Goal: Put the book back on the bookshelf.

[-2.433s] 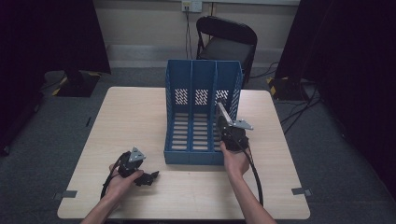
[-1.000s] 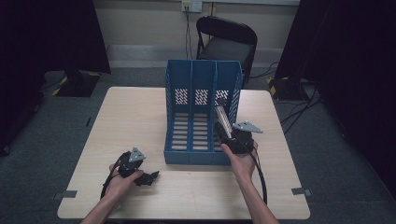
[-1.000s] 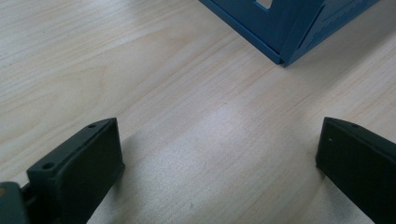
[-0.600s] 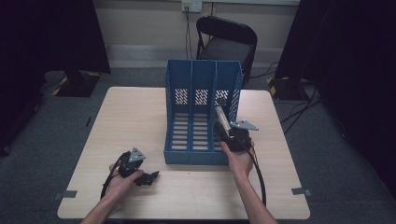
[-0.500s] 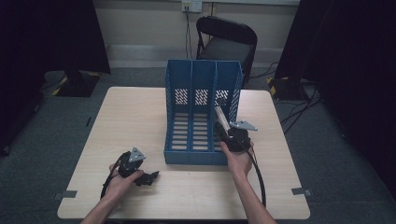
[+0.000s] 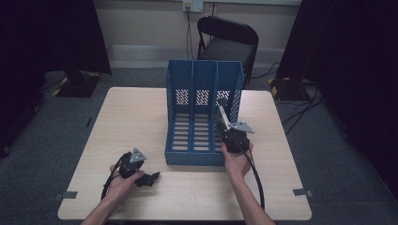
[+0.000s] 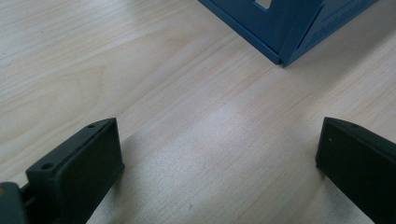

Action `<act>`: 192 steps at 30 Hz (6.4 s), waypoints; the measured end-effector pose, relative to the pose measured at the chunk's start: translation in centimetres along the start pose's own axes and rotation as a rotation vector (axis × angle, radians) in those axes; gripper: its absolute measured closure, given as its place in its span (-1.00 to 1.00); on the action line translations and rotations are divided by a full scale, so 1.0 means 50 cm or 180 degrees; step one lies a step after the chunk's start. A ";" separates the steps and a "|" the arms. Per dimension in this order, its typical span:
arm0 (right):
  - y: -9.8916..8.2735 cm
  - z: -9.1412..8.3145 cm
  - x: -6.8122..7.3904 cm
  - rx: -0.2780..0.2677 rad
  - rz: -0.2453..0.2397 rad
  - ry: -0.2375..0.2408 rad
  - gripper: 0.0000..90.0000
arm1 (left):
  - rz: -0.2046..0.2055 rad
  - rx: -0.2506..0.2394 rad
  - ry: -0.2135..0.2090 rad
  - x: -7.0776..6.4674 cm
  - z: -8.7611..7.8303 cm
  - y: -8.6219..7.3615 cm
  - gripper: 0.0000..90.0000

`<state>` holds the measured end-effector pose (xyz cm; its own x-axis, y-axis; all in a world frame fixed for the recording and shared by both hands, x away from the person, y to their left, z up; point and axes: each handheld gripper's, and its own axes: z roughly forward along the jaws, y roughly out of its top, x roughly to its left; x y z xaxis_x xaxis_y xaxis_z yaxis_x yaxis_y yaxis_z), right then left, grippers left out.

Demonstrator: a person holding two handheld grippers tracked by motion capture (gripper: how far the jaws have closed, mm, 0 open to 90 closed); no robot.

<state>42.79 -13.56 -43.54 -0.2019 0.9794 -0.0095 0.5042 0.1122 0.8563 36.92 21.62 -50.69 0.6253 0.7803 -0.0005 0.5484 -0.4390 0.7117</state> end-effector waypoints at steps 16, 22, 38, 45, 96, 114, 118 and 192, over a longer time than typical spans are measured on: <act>0.002 -0.008 -0.017 -0.0070 0.0219 -0.0265 0.70 | 0.0005 0.0002 -0.0001 0.000 0.000 0.000 -1.00; -0.002 -0.005 -0.011 -0.0095 0.0266 -0.0393 0.70 | -0.0003 -0.0005 0.0003 0.000 0.000 0.000 -1.00; 0.002 -0.017 -0.012 -0.0195 0.0308 -0.0448 0.62 | 0.0007 0.0001 0.0000 -0.001 0.000 0.000 -1.00; 0.004 -0.022 -0.019 -0.0221 0.0335 -0.0426 0.50 | 0.0009 0.0004 -0.0009 0.000 0.000 0.001 -1.00; 0.007 -0.013 -0.019 -0.0235 0.0346 -0.0271 0.04 | 0.0011 0.0002 -0.0028 -0.003 0.005 0.005 -1.00; 0.020 -0.030 -0.031 -0.0294 0.0409 0.0151 -0.20 | 0.0002 -0.0003 -0.0028 -0.004 0.005 0.005 -1.00; 0.019 -0.036 -0.039 -0.0294 0.0319 0.0320 -0.24 | 0.0007 -0.0002 -0.0027 -0.003 0.005 0.005 -1.00; -0.211 -0.103 -0.164 0.0856 -0.0485 0.0964 -0.72 | -0.0014 -0.0001 -0.0004 0.001 0.005 0.004 -1.00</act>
<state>34.82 -23.63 -49.85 -0.5080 0.8592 0.0609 0.6423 0.3307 0.6914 37.20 21.45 -50.71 0.6236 0.7817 -0.0045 0.5510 -0.4355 0.7119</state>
